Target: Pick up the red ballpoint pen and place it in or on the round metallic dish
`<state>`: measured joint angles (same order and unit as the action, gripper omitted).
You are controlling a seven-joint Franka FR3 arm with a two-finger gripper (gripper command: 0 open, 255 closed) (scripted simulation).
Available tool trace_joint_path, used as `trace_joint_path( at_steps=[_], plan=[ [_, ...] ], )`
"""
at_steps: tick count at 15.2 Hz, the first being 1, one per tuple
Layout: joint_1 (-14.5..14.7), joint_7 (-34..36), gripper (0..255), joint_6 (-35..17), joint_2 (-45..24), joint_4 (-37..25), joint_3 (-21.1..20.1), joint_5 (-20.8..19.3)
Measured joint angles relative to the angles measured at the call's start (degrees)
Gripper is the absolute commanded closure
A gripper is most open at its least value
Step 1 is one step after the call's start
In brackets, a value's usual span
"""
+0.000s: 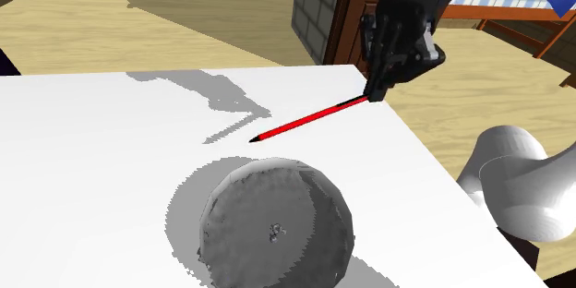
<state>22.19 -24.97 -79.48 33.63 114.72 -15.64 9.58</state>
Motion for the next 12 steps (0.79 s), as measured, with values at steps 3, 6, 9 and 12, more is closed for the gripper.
trace_joint_path(
  at_steps=[3,6,9,12],
  plan=[
    [0.7,4.3,255,-0.4,-1.7,-1.9,-3.6,1.7],
    [1.3,9.0,255,-0.5,-4.6,-5.3,-7.5,2.8],
    [1.7,14.0,255,-1.2,-8.1,-8.7,-11.8,3.5],
    [2.0,15.6,255,-3.0,-8.8,-7.9,-13.4,3.9]
  ],
)
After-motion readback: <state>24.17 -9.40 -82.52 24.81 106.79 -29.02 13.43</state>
